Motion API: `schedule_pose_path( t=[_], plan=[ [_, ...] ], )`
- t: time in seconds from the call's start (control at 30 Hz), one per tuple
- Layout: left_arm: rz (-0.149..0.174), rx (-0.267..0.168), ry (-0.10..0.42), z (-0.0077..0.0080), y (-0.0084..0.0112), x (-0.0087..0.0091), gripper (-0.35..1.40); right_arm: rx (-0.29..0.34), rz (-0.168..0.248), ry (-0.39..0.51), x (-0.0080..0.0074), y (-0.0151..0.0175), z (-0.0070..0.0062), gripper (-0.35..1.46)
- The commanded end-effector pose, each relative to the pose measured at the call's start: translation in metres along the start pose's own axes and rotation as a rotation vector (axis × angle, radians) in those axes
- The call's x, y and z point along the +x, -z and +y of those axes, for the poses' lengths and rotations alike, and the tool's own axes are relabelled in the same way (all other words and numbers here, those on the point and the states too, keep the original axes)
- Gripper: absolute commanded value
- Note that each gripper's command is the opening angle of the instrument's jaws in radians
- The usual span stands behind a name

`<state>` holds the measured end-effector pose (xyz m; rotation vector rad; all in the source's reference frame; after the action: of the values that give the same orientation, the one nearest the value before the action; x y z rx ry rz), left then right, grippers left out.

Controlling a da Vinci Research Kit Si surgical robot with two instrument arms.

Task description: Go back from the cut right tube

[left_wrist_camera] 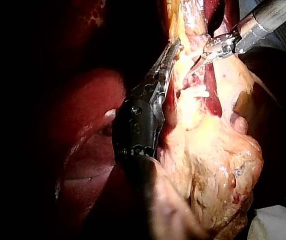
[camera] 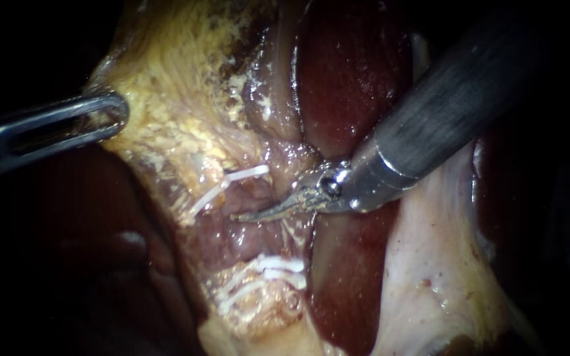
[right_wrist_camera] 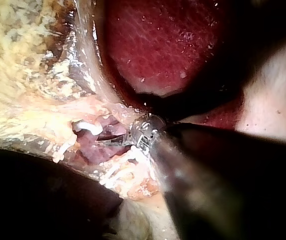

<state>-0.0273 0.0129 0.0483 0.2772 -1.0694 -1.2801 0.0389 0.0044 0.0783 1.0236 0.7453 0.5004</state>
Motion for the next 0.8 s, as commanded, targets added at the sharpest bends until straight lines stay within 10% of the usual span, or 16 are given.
schedule_pose_path(
  t=[0.03,0.17,0.4,0.8],
  plan=[
    [0.0,0.001,0.0,0.0,0.0,0.0,-0.35,0.0,-0.004,0.001,0.0,0.0,0.0,-0.35],
    [0.0,0.001,0.0,0.0,0.0,0.0,-0.35,-0.003,-0.002,-0.016,-0.0001,0.0001,-0.0001,-0.28],
    [0.0,0.0,0.0,0.0,0.0,0.0,-0.35,-0.004,0.003,-0.016,-0.0001,0.0,-0.0004,0.67],
    [0.0,0.0,0.0,0.0,0.0,0.0,-0.35,-0.005,0.004,-0.016,-0.0002,-0.0001,-0.0011,0.81]
  ],
)
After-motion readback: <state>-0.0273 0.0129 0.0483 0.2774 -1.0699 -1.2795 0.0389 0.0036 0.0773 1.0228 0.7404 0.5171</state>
